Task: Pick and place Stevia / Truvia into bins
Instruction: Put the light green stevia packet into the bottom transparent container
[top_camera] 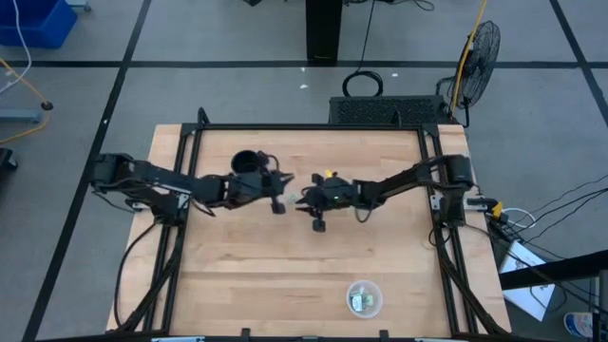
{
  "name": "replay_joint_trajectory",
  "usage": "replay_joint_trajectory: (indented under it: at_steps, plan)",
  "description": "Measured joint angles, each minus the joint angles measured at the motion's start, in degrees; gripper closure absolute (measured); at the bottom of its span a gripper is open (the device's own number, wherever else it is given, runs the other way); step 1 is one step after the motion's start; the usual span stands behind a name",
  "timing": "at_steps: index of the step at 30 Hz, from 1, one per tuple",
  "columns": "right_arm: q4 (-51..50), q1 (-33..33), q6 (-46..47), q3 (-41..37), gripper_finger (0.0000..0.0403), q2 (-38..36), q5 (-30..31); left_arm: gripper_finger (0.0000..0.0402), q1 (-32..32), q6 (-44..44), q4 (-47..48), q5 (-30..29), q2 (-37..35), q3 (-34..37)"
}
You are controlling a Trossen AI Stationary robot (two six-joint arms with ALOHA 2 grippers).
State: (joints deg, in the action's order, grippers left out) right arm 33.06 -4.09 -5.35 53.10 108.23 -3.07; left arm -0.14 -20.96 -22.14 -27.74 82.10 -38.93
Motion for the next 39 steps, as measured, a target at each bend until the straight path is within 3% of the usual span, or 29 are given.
replay_joint_trajectory:
  at_steps: [7,13,21,29,32,35,39]
  plan:
    - [-3.0,-1.6,-0.7,6.4,0.0281,6.6,0.1,0.0323,-0.5,3.6,15.2,-2.2,-14.2,0.0]
    - [-3.0,-4.5,0.7,8.8,0.0269,11.8,3.2,0.0271,-0.5,6.1,24.9,-0.9,-22.7,0.0]
    - [-3.0,-5.7,1.4,9.2,0.0285,13.7,0.2,0.0254,-0.5,9.5,28.3,-1.0,-22.5,0.0]
    - [-3.9,-5.6,-0.8,9.1,0.0387,13.7,-0.2,0.0252,-0.5,12.2,30.2,-1.0,-19.8,0.1]
    - [-4.2,-5.3,-1.9,9.1,0.039,13.2,-0.2,0.0252,-0.5,13.5,29.5,-0.8,-19.6,0.1]
    - [-8.6,-4.0,-1.4,8.9,0.0393,10.1,0.0,0.0252,-0.5,16.3,29.7,-0.8,-19.5,0.1]
    - [-21.6,-0.4,-1.2,8.9,0.0397,-0.2,0.0,0.0252,-0.5,18.0,29.7,-0.8,-19.5,0.1]
